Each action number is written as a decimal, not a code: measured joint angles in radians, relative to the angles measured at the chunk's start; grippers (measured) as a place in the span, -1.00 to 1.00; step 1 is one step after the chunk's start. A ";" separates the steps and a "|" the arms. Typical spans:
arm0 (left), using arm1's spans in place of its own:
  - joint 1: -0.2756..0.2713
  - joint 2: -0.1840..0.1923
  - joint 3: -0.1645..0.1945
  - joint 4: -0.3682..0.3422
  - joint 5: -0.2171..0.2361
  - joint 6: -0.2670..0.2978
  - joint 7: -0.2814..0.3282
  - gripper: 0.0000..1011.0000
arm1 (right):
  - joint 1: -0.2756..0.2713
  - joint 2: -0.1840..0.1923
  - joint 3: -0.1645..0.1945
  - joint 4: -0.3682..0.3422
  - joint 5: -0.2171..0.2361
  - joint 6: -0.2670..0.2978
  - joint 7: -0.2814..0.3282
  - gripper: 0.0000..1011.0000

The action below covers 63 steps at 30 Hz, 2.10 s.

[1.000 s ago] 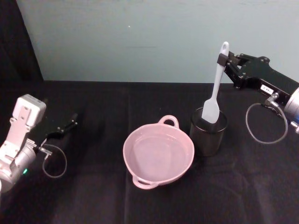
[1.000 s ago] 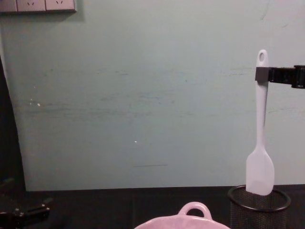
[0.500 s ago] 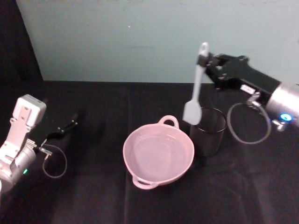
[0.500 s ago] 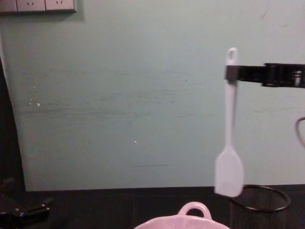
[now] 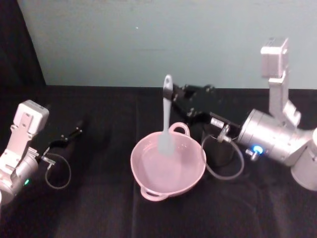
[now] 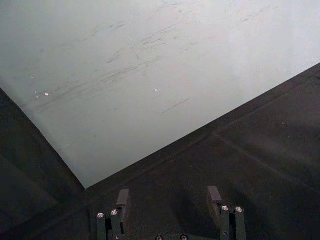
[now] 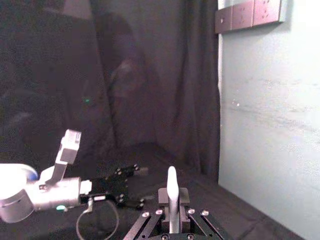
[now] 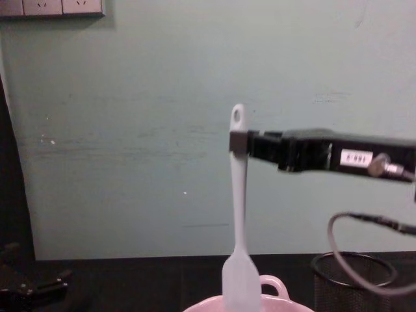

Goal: Use the one hand to pick up the spoon and stir the clear water in the bowl.

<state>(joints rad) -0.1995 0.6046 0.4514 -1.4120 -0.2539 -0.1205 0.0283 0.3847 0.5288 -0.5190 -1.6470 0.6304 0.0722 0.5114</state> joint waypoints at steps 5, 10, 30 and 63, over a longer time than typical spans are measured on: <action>0.000 0.000 0.000 0.000 0.000 0.000 0.000 0.99 | -0.032 -0.007 -0.010 0.005 -0.025 -0.030 0.005 -0.77; 0.000 0.000 0.000 0.000 0.000 0.000 0.000 0.99 | -0.056 -0.008 -0.009 0.000 -0.052 -0.042 0.005 -0.77; 0.000 0.000 0.000 0.000 0.000 0.000 0.000 0.99 | -0.018 -0.118 -0.044 0.126 -0.105 -0.035 0.016 -0.77; 0.000 0.000 0.000 0.000 0.000 0.000 0.000 0.99 | -0.140 -0.079 0.082 0.056 -0.124 -0.084 -0.012 -0.77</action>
<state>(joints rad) -0.1995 0.6047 0.4514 -1.4120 -0.2539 -0.1205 0.0283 0.2446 0.4496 -0.4373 -1.5915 0.5064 -0.0115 0.4995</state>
